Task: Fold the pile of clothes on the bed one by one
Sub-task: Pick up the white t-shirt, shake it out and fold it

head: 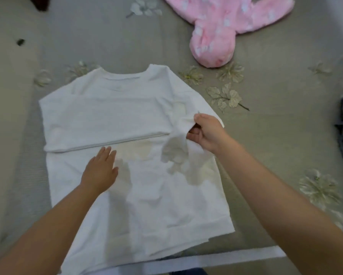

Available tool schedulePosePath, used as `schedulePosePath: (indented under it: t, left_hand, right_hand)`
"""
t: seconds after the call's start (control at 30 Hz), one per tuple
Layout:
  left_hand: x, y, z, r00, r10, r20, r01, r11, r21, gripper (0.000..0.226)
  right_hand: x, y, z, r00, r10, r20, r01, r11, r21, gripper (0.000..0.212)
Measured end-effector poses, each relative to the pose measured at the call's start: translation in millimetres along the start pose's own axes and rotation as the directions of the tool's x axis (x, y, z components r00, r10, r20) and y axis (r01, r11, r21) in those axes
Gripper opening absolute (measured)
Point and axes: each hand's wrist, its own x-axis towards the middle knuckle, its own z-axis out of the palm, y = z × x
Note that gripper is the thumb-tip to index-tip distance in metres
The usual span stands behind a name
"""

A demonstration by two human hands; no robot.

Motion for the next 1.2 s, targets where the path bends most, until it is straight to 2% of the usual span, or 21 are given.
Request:
schedulePosePath:
  t: [0.17, 0.27, 0.4, 0.43, 0.47, 0.5, 0.53, 0.6, 0.63, 0.7, 0.8, 0.87, 0.93, 1.0, 1.07, 1.13, 1.2]
  left_hand:
    - [-40.9, -95.3, -21.8, 0.981, -0.186, -0.048, 0.185, 0.982, -0.035, 0.057]
    - [-51.0, -149.7, -29.2, 0.963, -0.262, -0.071, 0.260, 0.965, -0.034, 0.058]
    - [-38.1, -199.2, -22.2, 0.954, -0.295, -0.052, 0.291, 0.954, -0.074, 0.055]
    - [-29.9, -206.0, -17.3, 0.957, -0.288, -0.044, 0.282, 0.954, -0.104, 0.054]
    - [-21.0, -210.4, -12.8, 0.960, -0.279, -0.035, 0.271, 0.952, -0.140, 0.054]
    - [-11.3, -212.7, -8.6, 0.964, -0.266, -0.027, 0.257, 0.950, -0.178, 0.053]
    - [-0.7, -212.9, -4.7, 0.968, -0.249, -0.025, 0.238, 0.947, -0.217, 0.053]
    - [22.5, -207.0, -0.5, 0.978, -0.205, -0.041, 0.186, 0.943, -0.277, 0.051]
    - [36.0, -202.2, -0.7, 0.981, -0.183, -0.063, 0.157, 0.942, -0.297, 0.050]
    - [66.0, -190.8, -5.9, 0.979, -0.158, -0.125, 0.108, 0.934, -0.340, 0.047]
    - [110.9, -174.0, -15.8, 0.964, -0.182, -0.194, 0.107, 0.933, -0.344, 0.044]
    - [136.5, -166.4, -17.9, 0.964, -0.190, -0.187, 0.135, 0.954, -0.269, 0.043]
    - [150.9, -162.1, -17.4, 0.971, -0.204, -0.122, 0.180, 0.966, -0.188, 0.044]
    - [156.9, -159.5, -16.4, 0.979, -0.172, -0.111, 0.160, 0.981, -0.109, 0.039]
    - [159.5, -161.8, -20.1, 0.979, -0.131, -0.153, 0.121, 0.990, -0.077, 0.031]
    - [161.2, -170.0, -30.0, 0.959, -0.177, -0.219, 0.140, 0.975, -0.174, 0.028]
    - [161.3, -184.5, -44.5, 0.928, -0.298, -0.225, 0.229, 0.930, -0.287, 0.024]
  right_hand:
    - [17.0, -1.5, 134.4, 0.992, -0.027, 0.121, 0.007, 0.986, 0.165, 0.025]
    - [33.8, 15.2, 201.1, 0.985, 0.022, 0.168, -0.058, 0.976, 0.211, 0.025]
    - [65.2, 64.4, 235.8, 0.965, 0.209, 0.159, -0.224, 0.971, 0.079, 0.016]
    - [73.1, 76.6, 232.5, 0.965, 0.242, 0.106, -0.239, 0.970, -0.032, 0.012]
    - [80.4, 87.0, 225.2, 0.970, 0.239, 0.034, -0.226, 0.950, -0.217, 0.008]
    - [86.0, 95.7, 214.8, 0.979, 0.201, -0.030, -0.193, 0.874, -0.446, 0.006]
    - [88.9, 102.0, 203.6, 0.987, 0.148, -0.060, -0.151, 0.750, -0.644, 0.008]
    - [89.7, 108.7, 179.4, 0.998, 0.051, -0.048, -0.068, 0.525, -0.848, 0.014]
    - [90.2, 108.4, 167.2, 0.999, 0.007, -0.037, -0.036, 0.460, -0.887, 0.016]
    - [91.7, 100.4, 144.1, 0.995, -0.093, -0.045, -0.009, 0.358, -0.934, 0.019]
    - [98.5, 84.5, 112.6, 0.968, -0.248, -0.033, 0.010, 0.172, -0.985, 0.020]
    - [105.7, 73.8, 97.5, 0.943, -0.333, 0.008, 0.034, 0.071, -0.997, 0.021]
    - [117.8, 64.5, 86.4, 0.916, -0.386, 0.108, 0.094, -0.054, -0.994, 0.025]
    - [130.9, 58.9, 78.3, 0.918, -0.343, 0.200, 0.112, -0.261, -0.959, 0.036]
    - [139.8, 57.1, 71.9, 0.959, -0.236, 0.156, 0.028, -0.470, -0.882, 0.056]
    - [148.3, 55.2, 68.8, 0.986, -0.149, 0.076, -0.023, -0.572, -0.820, 0.066]
    - [154.4, 55.7, 66.6, 0.992, -0.092, 0.083, 0.008, -0.625, -0.781, 0.064]
